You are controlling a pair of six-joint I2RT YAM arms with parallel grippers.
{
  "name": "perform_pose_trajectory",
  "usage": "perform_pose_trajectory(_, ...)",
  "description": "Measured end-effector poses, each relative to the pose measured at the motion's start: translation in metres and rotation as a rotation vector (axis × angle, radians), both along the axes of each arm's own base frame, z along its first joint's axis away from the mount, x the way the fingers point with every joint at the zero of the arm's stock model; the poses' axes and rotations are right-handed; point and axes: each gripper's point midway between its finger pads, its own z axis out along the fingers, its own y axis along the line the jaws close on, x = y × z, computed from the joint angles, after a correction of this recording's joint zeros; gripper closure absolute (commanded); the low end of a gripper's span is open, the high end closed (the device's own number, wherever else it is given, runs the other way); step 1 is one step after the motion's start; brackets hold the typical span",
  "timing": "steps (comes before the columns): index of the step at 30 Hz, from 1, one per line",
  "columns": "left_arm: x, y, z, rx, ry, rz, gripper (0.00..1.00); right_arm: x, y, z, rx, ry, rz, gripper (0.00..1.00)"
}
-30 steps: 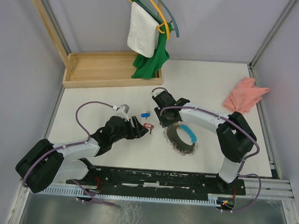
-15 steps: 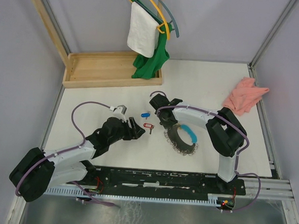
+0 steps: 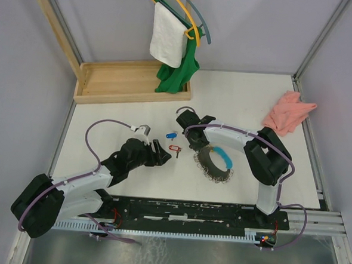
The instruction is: Put the keys on the keyring
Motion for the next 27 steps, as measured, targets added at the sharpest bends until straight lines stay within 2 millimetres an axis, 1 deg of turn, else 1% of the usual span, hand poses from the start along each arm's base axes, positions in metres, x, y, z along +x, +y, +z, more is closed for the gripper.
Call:
perform_pose_trajectory(9,-0.004,-0.004,-0.002,-0.008,0.016,-0.028,0.26,0.006,0.002,0.004,0.04,-0.002,-0.008,0.73)
perform_pose_trajectory(12,-0.004,-0.005,-0.003,-0.007,0.02,-0.032,0.26,0.009,-0.001,0.004,0.043,-0.004,-0.017,0.81)
perform_pose_trajectory(14,-0.005,-0.005,-0.005,-0.004,0.025,-0.033,0.26,0.01,-0.002,0.004,0.044,-0.005,-0.019,0.9)
perform_pose_trajectory(16,-0.006,-0.006,-0.006,-0.006,0.03,-0.04,0.26,0.011,-0.002,0.004,0.046,-0.005,-0.02,0.97)
perform_pose_trajectory(17,-0.006,-0.007,-0.006,-0.008,0.032,-0.045,0.26,0.011,-0.002,0.004,0.05,-0.002,-0.018,0.99)
perform_pose_trajectory(23,-0.004,-0.012,-0.004,-0.019,0.029,-0.059,0.26,0.008,0.004,0.007,0.086,0.004,0.008,0.99)
perform_pose_trajectory(27,-0.001,-0.02,0.001,-0.053,0.018,-0.074,0.25,0.002,0.005,0.023,0.147,-0.023,0.032,0.99)
